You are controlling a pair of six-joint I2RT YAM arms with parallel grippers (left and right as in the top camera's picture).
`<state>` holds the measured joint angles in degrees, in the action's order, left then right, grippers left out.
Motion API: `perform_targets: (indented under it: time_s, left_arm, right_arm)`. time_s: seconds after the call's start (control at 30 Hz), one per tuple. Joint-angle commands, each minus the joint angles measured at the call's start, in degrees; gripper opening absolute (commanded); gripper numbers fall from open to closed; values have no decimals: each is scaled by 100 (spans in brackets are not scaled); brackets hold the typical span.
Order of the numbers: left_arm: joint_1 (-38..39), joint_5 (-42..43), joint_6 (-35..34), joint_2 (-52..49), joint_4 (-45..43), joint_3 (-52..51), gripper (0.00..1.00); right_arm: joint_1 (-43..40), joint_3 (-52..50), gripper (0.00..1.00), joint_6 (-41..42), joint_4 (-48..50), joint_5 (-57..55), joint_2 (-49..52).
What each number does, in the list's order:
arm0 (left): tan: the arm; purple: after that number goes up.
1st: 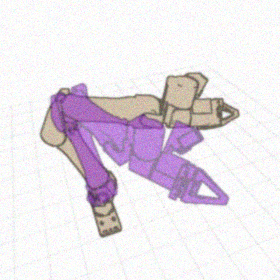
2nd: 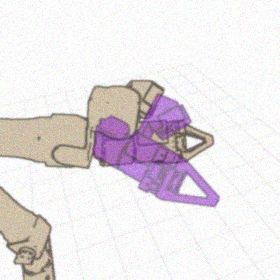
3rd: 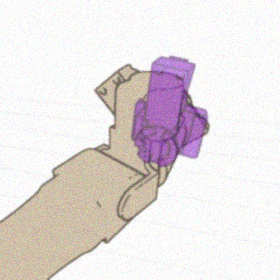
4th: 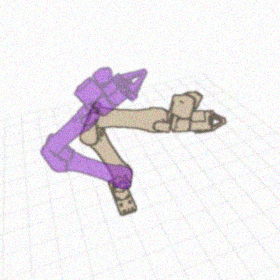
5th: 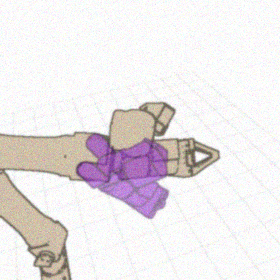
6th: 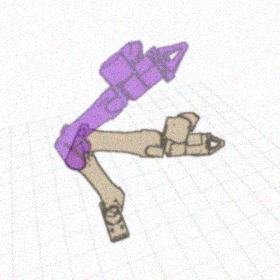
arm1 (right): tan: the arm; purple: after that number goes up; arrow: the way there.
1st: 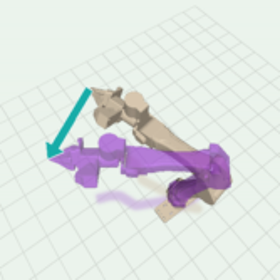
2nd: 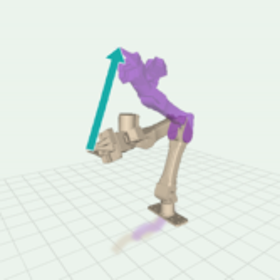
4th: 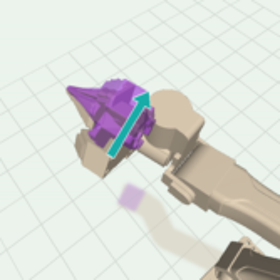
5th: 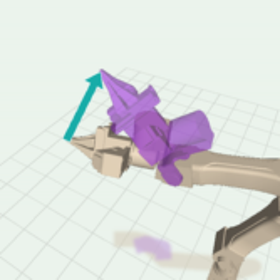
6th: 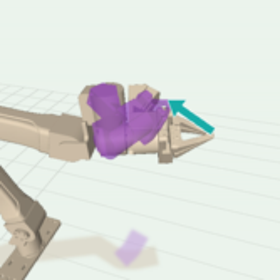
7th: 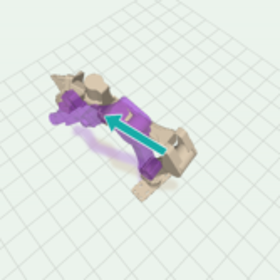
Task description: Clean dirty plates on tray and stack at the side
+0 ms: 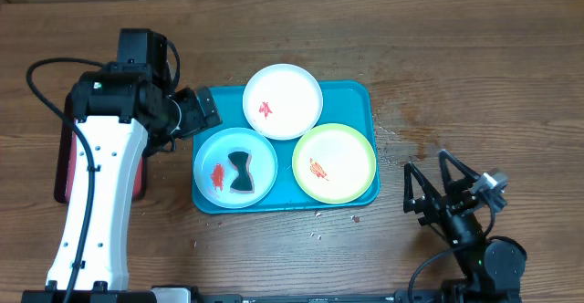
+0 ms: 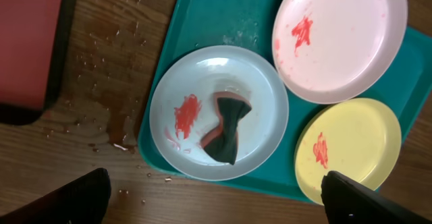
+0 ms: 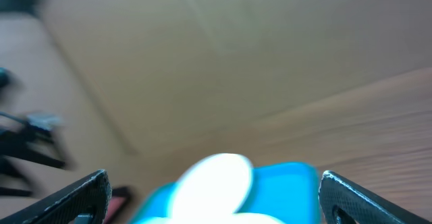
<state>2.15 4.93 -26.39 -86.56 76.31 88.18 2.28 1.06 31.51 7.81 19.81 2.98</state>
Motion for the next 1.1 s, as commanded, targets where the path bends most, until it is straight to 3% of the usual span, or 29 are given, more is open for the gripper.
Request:
perform_targets:
  time_s: [0.0,0.17,0.23,0.33,0.57,0.7,0.73,0.83,0.93,1.07]
  left_arm:
    - [9,-107,109,-44,-11,-173,100]
    - [11,-107,109,-44,-2,-186,100]
    - [11,-105,109,-44,-4,-186,100]
    - [11,-92,107,-44,-15,-186,100]
    - [11,-90,109,-44,0,-186,100]
    - [11,-87,109,-44,20,-186,100]
    - [11,-87,109,-44,17,-186,100]
    - [11,-87,109,-44,20,-186,100]
    - [11,-90,109,-44,20,-186,100]
    - [11,-87,109,-44,17,-186,100]
  right_arm:
    - [-4,-59,100,1707,824,704,-22]
    - [-15,264,100,1458,3862,212,-22]
    - [-17,739,100,1255,3731,70,-22]
    - [-15,1749,100,717,2636,83,52]
    - [-15,4780,100,-1333,-1353,105,1180]
    - [-15,6638,100,-2052,-3665,520,2507]
    - [-15,7495,100,-2199,-4618,796,3226]
    - [-11,8854,100,-2260,-5987,1309,4358]
    - [-11,9770,100,-2256,-6760,1989,5191]
    - [-9,10177,100,-1867,-6902,4146,6037]
